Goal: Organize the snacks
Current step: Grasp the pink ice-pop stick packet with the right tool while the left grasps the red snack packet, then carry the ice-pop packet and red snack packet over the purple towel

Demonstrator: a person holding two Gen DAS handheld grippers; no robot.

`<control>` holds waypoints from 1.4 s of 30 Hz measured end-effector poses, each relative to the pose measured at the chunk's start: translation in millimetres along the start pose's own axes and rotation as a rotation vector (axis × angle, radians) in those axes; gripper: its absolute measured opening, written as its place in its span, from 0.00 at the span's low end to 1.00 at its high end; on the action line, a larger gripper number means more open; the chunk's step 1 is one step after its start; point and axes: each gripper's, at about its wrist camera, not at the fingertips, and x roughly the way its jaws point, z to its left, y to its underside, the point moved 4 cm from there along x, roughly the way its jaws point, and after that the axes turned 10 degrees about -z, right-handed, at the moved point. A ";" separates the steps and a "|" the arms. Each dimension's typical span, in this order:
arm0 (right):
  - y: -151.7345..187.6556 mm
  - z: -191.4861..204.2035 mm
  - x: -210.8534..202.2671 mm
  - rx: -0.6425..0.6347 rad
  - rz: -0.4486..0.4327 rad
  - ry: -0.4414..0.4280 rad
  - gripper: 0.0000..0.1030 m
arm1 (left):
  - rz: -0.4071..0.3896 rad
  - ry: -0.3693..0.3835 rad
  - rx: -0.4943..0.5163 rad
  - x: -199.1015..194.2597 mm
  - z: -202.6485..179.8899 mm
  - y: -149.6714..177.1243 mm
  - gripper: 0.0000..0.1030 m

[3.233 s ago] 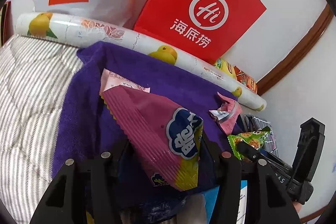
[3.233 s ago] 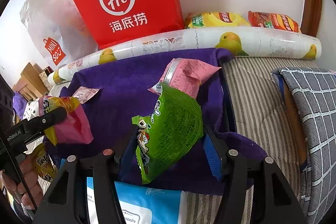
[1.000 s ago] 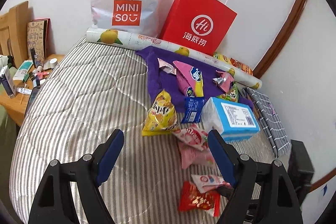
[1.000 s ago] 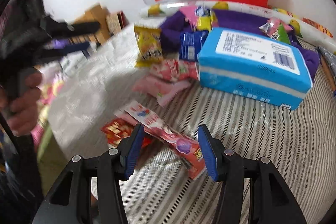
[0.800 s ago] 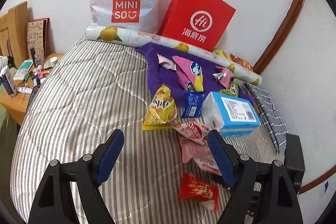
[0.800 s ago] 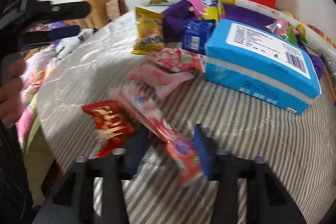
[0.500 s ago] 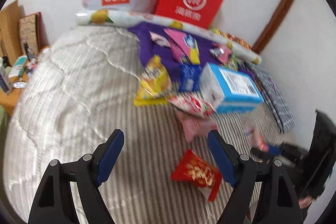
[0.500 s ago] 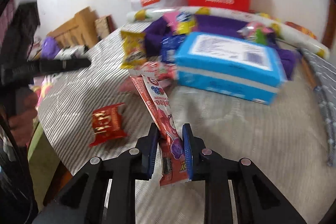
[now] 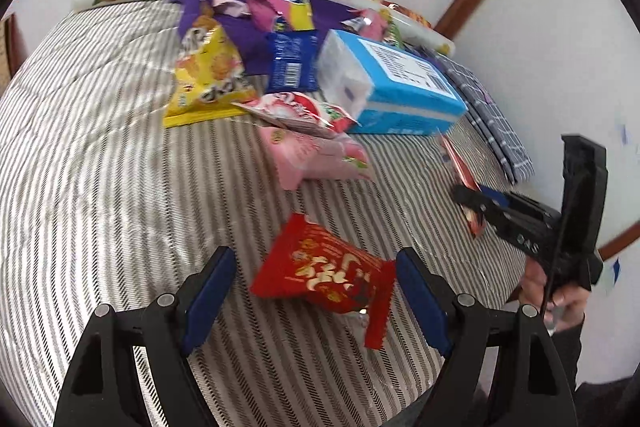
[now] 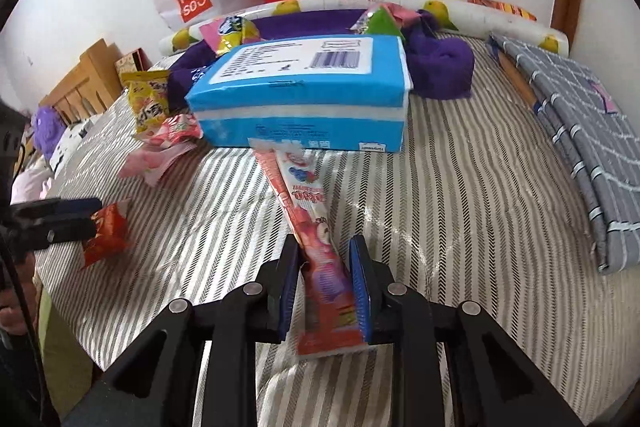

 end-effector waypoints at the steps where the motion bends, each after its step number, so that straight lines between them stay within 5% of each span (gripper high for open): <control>1: -1.1 -0.7 0.4 0.006 -0.013 -0.001 0.25 | 0.001 -0.002 0.015 1.2 -2.4 -0.1 0.80; 11: -3.7 2.5 5.4 0.005 -0.053 -0.024 0.39 | 0.038 -0.006 0.189 12.3 -33.4 8.5 0.90; 22: -3.7 3.9 5.8 0.024 -0.067 -0.034 0.47 | -0.026 -0.170 0.367 19.3 -47.7 25.2 0.86; 27: -4.7 1.8 6.0 0.017 -0.052 -0.014 0.38 | -0.058 -0.184 0.307 12.0 -38.2 16.2 0.57; 30: -4.3 -3.0 5.2 0.027 -0.052 0.010 0.23 | -0.057 -0.148 0.240 10.2 -30.8 10.7 0.55; 42: -8.5 -10.0 -13.0 0.060 -0.071 0.002 0.19 | -0.085 -0.097 0.126 0.9 -24.9 -5.3 0.53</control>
